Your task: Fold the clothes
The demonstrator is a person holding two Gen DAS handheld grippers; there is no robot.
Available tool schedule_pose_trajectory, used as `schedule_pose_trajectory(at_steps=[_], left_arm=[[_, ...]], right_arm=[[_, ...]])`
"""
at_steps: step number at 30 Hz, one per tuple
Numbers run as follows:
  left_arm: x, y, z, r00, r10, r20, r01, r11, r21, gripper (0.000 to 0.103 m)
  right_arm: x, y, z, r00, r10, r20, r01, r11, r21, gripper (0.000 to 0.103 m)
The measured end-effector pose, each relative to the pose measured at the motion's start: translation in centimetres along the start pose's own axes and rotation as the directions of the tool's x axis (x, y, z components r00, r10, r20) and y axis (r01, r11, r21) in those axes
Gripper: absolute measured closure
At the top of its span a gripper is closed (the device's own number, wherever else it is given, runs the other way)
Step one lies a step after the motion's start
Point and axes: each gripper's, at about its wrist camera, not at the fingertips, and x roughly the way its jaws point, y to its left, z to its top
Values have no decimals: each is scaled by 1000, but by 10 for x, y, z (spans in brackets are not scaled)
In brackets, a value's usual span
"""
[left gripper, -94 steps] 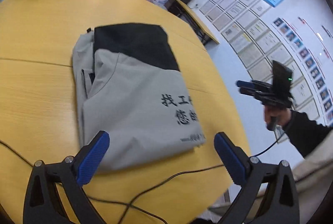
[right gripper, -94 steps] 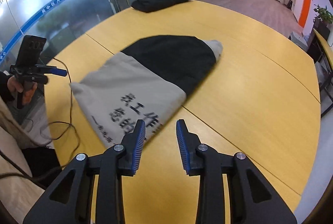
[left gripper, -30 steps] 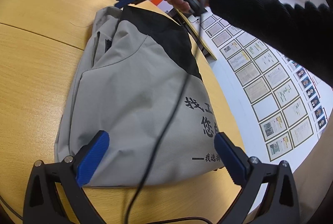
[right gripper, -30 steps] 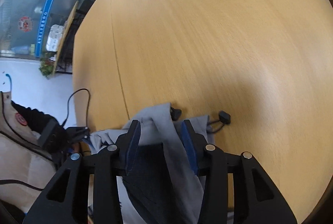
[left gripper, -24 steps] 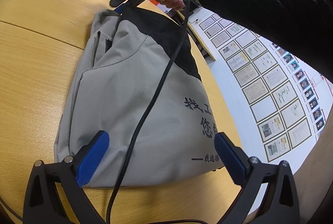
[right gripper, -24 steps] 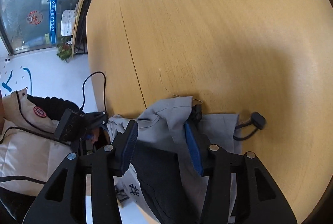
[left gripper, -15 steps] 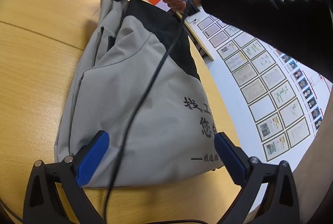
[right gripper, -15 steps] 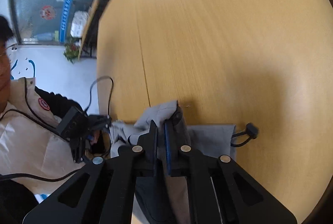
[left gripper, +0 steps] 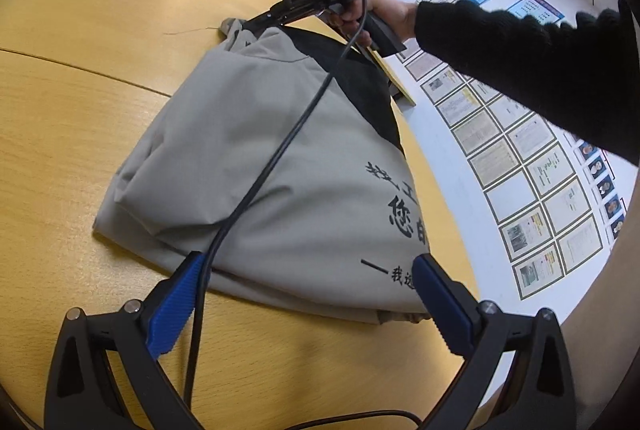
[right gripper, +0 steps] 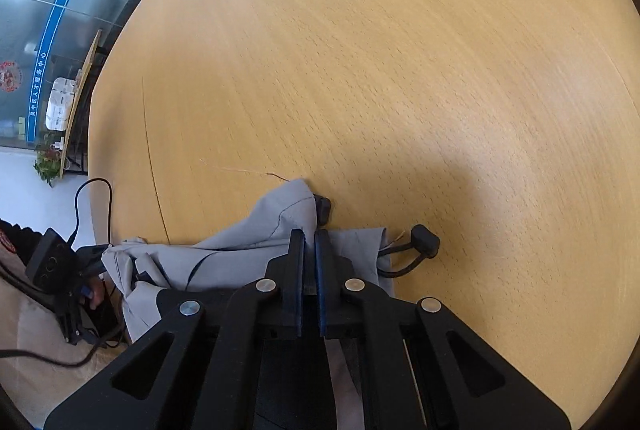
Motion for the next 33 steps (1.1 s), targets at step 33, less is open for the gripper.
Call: schedule_pose_trajectory(at_steps=[33], left_arm=[[5, 33, 35, 993, 98, 60, -100, 995, 30, 3]], right_arm=[[-44, -43, -10, 938, -346, -8, 343, 927, 154, 82]])
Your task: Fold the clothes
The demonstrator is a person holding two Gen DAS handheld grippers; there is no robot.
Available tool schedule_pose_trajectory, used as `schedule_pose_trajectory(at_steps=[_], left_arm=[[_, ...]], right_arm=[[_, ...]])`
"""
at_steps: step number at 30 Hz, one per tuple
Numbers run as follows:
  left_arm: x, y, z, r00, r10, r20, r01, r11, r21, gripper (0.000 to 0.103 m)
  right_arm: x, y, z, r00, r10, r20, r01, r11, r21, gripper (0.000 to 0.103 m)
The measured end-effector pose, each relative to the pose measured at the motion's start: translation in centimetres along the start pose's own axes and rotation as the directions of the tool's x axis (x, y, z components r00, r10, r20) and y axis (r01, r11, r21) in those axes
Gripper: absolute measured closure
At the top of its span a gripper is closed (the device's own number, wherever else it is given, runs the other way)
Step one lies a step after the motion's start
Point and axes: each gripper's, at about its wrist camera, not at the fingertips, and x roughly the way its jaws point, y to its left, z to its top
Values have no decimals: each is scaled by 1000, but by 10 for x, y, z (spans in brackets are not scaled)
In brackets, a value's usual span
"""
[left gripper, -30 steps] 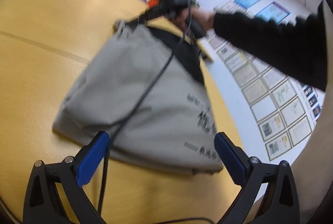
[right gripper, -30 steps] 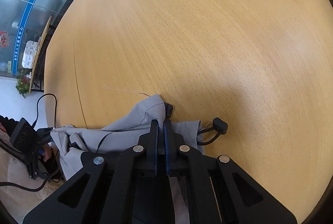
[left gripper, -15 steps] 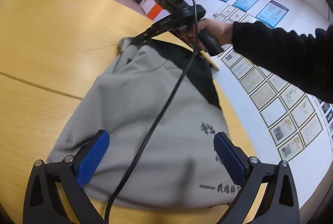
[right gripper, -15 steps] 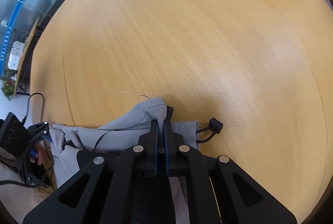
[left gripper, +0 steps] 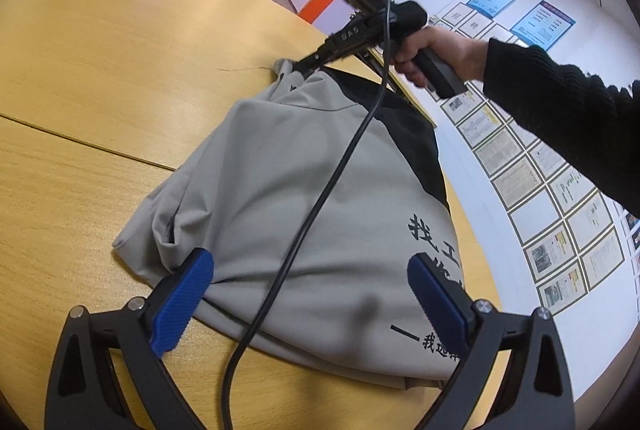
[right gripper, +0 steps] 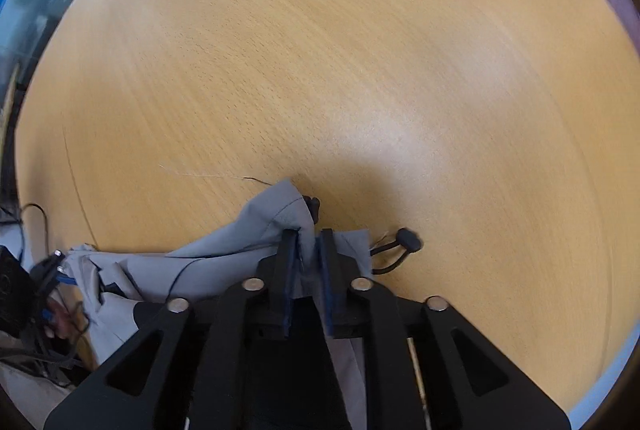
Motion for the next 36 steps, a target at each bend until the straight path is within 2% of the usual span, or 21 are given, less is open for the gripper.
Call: schedule_pose_trajectory(at_steps=[1, 2, 3, 4, 6, 8, 10, 14, 15, 16, 19, 24, 28, 30, 32, 36], left_arm=[[0, -1, 0, 1000, 4, -1, -4, 1000, 4, 3], [0, -2, 0, 1000, 8, -1, -8, 1000, 6, 3], [0, -2, -1, 1000, 11, 0, -11, 1000, 6, 3], [0, -3, -1, 1000, 14, 0, -14, 1000, 6, 3], [-1, -3, -2, 1000, 20, 2, -20, 1000, 5, 3], [-2, -3, -4, 1000, 25, 5, -25, 1000, 7, 2], [-3, -4, -5, 1000, 30, 4, -30, 999, 15, 2], [-7, -1, -7, 1000, 19, 1, -19, 1000, 10, 2], [-8, 0, -7, 1000, 16, 2, -16, 1000, 8, 2], [-8, 1, -7, 1000, 13, 2, -13, 1000, 8, 2], [-10, 2, -8, 1000, 7, 2, -7, 1000, 10, 2], [-3, -3, -4, 1000, 1, -5, -1, 1000, 18, 2], [3, -1, -1, 1000, 4, -12, -4, 1000, 13, 2], [3, -1, -1, 1000, 9, -12, -9, 1000, 18, 2], [3, -1, -1, 1000, 12, -14, -12, 1000, 19, 2], [1, 4, 2, 1000, 6, -21, -6, 1000, 0, 2]], right_arm=[[-6, 1, 1, 1000, -14, 11, 14, 1000, -16, 74], [-12, 1, 3, 1000, -21, 21, 22, 999, -32, 71], [-19, -1, 6, 1000, 6, 27, -5, 999, -40, 63], [-21, -4, 10, 999, 39, 26, -38, 999, -36, 50], [-20, -17, 23, 990, 144, -8, -144, 990, 2, 44], [-13, -30, 39, 966, 256, -46, -254, 966, 52, 44], [1, -41, 54, 931, 351, -104, -341, 935, 100, 44], [29, -49, 68, 873, 426, -238, -406, 904, 132, 52], [33, -50, 70, 863, 432, -262, -411, 902, 133, 60], [35, -52, 71, 865, 420, -273, -399, 907, 133, 72], [32, -53, 74, 883, 365, -294, -355, 931, 89, 82], [10, -45, 71, 942, 210, -262, -223, 975, -21, 88], [-7, -62, 65, 980, 15, -200, -5, 998, 55, 88], [-20, -70, 58, 986, -79, -144, 94, 990, 103, 88], [-31, -79, 51, 986, -141, -85, 154, 973, 174, 88], [-46, -76, 34, 978, -204, 38, 194, 966, 173, 86]])
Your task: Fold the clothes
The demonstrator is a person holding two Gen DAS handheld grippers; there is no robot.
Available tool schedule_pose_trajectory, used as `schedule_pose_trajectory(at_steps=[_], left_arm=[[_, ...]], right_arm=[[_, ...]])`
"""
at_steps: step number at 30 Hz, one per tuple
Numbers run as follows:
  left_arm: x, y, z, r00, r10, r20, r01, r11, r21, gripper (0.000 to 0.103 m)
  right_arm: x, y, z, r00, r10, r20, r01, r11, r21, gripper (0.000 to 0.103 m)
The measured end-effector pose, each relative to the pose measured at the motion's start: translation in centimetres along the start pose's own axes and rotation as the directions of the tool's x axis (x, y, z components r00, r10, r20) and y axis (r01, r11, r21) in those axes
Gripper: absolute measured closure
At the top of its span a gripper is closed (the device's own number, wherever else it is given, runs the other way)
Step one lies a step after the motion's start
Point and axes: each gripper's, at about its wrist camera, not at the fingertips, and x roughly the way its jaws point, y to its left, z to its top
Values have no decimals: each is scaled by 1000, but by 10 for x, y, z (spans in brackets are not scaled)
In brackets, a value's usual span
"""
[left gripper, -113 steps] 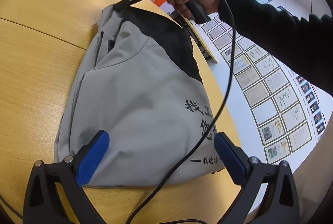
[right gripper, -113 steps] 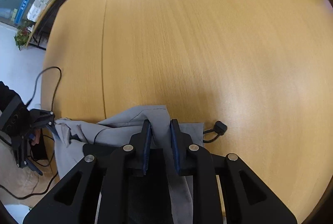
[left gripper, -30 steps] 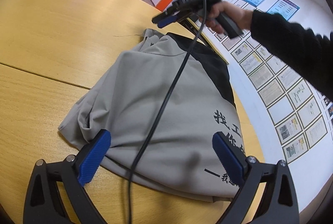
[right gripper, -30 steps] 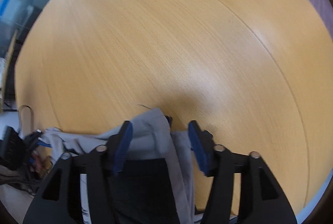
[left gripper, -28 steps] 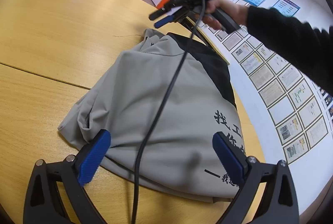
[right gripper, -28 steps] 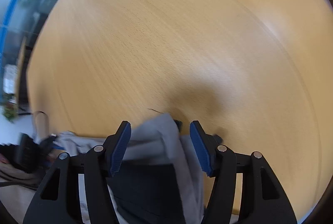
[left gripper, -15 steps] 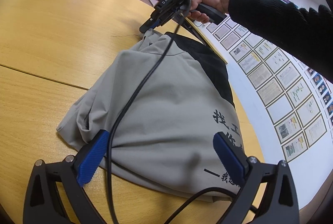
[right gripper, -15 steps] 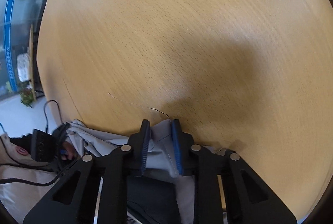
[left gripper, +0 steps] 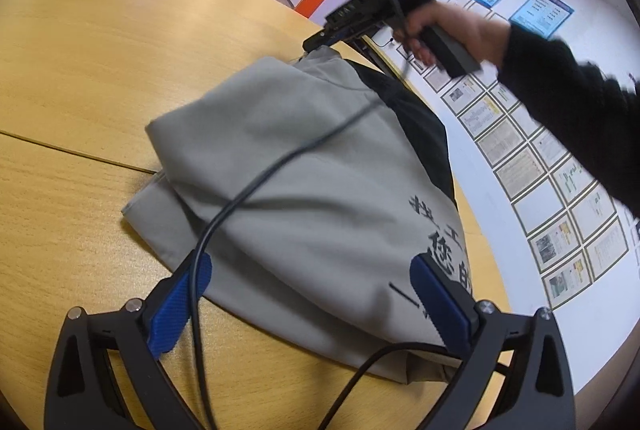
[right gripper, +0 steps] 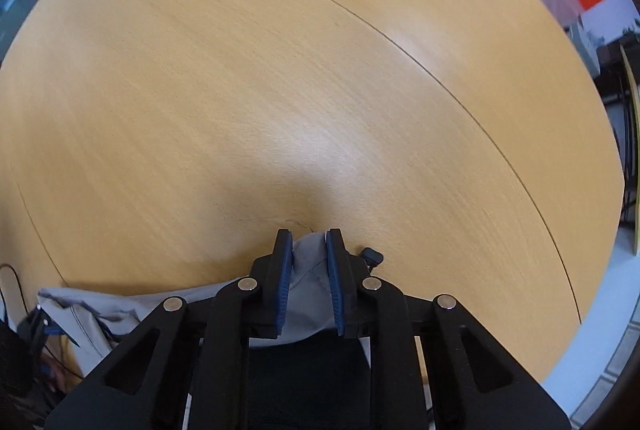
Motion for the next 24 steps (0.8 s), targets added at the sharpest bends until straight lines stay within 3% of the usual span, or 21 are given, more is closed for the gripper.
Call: schedule_pose_trajectory(at_steps=[2, 3, 4, 7, 11, 13, 15, 17, 19, 22, 24], left_arm=[[-4, 3, 3, 1000, 4, -5, -4, 1000, -6, 2], [-9, 5, 6, 1000, 9, -3, -9, 1000, -11, 2], [-16, 7, 9, 1000, 17, 9, -17, 1000, -11, 2], [-40, 12, 28, 998, 34, 48, -35, 999, 20, 2], [-54, 14, 73, 998, 25, 50, -33, 987, 160, 2], [-54, 16, 100, 1000, 4, 24, -10, 971, 240, 2], [-47, 19, 125, 996, -83, -39, 91, 952, 292, 2], [-33, 26, 149, 973, -186, -133, 218, 930, 295, 2], [-9, 33, 167, 941, -254, -223, 310, 910, 275, 2], [50, 44, 172, 889, -228, -398, 337, 913, 231, 2], [87, 46, 163, 835, -185, -519, 336, 917, 214, 2]], right_arm=[[-13, -2, -14, 995, -13, 98, 15, 1000, -11, 70], [-21, -3, -22, 988, -22, 154, 24, 1000, -12, 47], [-30, -3, -32, 980, -28, 198, 31, 999, -15, 34], [-57, -1, -73, 953, 4, 302, 7, 999, -36, 33], [-72, 22, -181, 944, 45, 327, -52, 999, 13, 29], [-79, 34, -236, 938, 68, 340, -87, 995, 42, 29], [-82, 61, -306, 926, 115, 359, -179, 973, 149, 29], [-94, 72, -371, 911, 126, 393, -244, 933, 266, 29], [-87, 66, -404, 913, 135, 385, -284, 887, 363, 28], [-64, 64, -448, 902, 158, 402, -348, 816, 461, 28], [-62, 73, -464, 877, 159, 454, -398, 769, 500, 28]])
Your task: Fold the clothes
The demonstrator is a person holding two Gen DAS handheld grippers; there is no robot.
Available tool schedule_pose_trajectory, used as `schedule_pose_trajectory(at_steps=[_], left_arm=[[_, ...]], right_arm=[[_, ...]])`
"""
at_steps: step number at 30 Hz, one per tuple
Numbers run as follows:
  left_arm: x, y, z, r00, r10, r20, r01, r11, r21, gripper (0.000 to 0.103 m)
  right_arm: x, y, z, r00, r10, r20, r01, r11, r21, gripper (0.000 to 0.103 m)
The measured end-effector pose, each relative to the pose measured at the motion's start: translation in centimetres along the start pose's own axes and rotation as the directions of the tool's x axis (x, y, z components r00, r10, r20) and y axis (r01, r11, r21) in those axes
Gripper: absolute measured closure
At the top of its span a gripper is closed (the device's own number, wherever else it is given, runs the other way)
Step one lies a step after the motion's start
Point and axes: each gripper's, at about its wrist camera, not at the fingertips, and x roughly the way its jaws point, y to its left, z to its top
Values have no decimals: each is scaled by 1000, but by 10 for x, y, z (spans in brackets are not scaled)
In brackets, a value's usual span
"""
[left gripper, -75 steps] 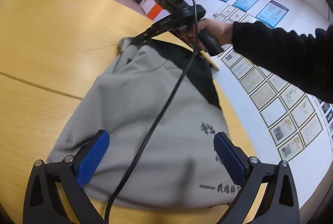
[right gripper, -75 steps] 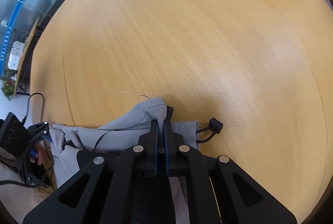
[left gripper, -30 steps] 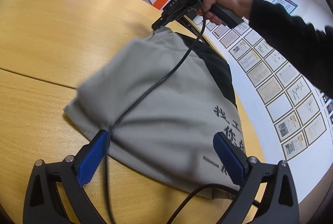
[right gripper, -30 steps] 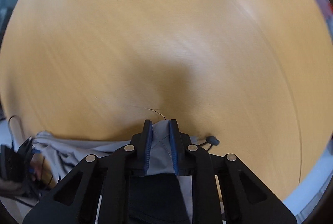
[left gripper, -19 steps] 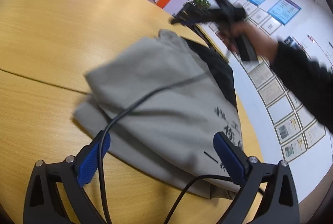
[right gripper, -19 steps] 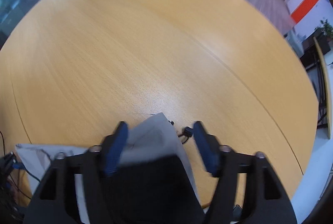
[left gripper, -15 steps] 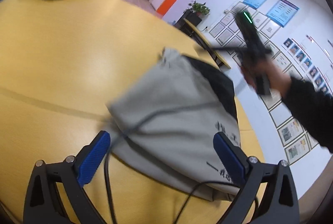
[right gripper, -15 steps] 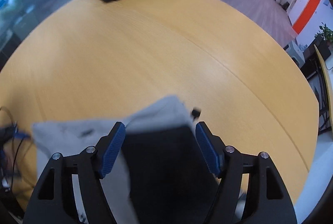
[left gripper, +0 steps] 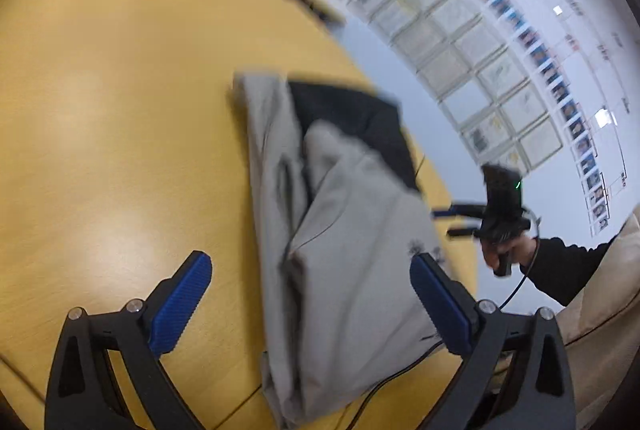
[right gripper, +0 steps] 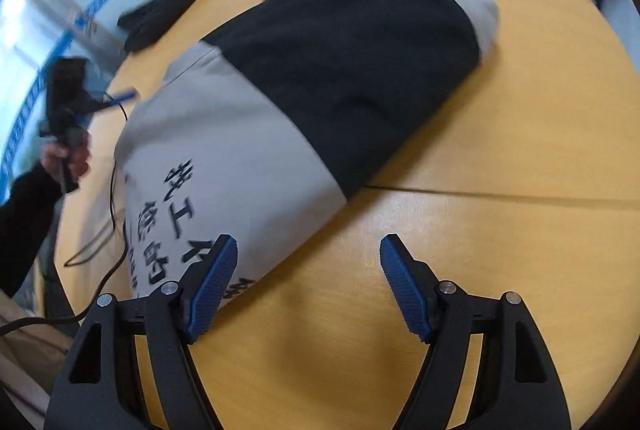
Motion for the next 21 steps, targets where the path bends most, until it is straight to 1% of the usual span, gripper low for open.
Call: schedule_pose_trajectory(at_steps=[2, 3, 5, 6, 7, 8, 10, 13, 14, 17, 19, 21], left_arm=[[16, -3, 1, 999, -25, -30, 27, 999, 38, 1], [19, -5, 1, 999, -37, -35, 38, 999, 37, 1], [21, -9, 1, 997, -59, -46, 59, 998, 9, 0], [23, -12, -1, 996, -74, -54, 74, 997, -5, 0], [25, -16, -3, 994, -89, -61, 88, 996, -16, 0], [28, -20, -5, 992, -105, -68, 103, 994, -27, 0], [31, -32, -19, 990, -120, -72, 118, 993, -28, 0], [24, -42, -43, 992, -110, -58, 105, 991, -81, 0], [20, -45, -56, 994, -101, -48, 96, 990, -104, 0], [6, -55, -101, 997, -73, -20, 69, 983, -171, 0], [-8, -61, -132, 999, -49, -2, 48, 977, -210, 0], [-20, -66, -160, 999, -31, 33, 39, 961, -274, 0]], right_arm=[[6, -15, 3, 997, 55, 55, -60, 995, 78, 28], [9, -22, 5, 993, 80, 82, -89, 989, 114, 28], [27, -33, 13, 986, 118, 115, -136, 976, 168, 28], [29, -38, 21, 981, 139, 134, -163, 969, 188, 28], [28, -41, 27, 977, 152, 147, -179, 964, 197, 32], [29, -40, 31, 976, 150, 160, -180, 965, 193, 34], [33, -29, 33, 980, 119, 160, -144, 977, 158, 48], [39, -11, 27, 984, 103, 147, -124, 982, 146, 58], [40, -4, 23, 985, 99, 140, -119, 983, 143, 58], [47, 27, 15, 991, 103, 88, -110, 991, 77, 59], [55, 49, 16, 990, 128, 56, -128, 992, 6, 58], [63, 71, 18, 989, 150, 22, -148, 987, -64, 56]])
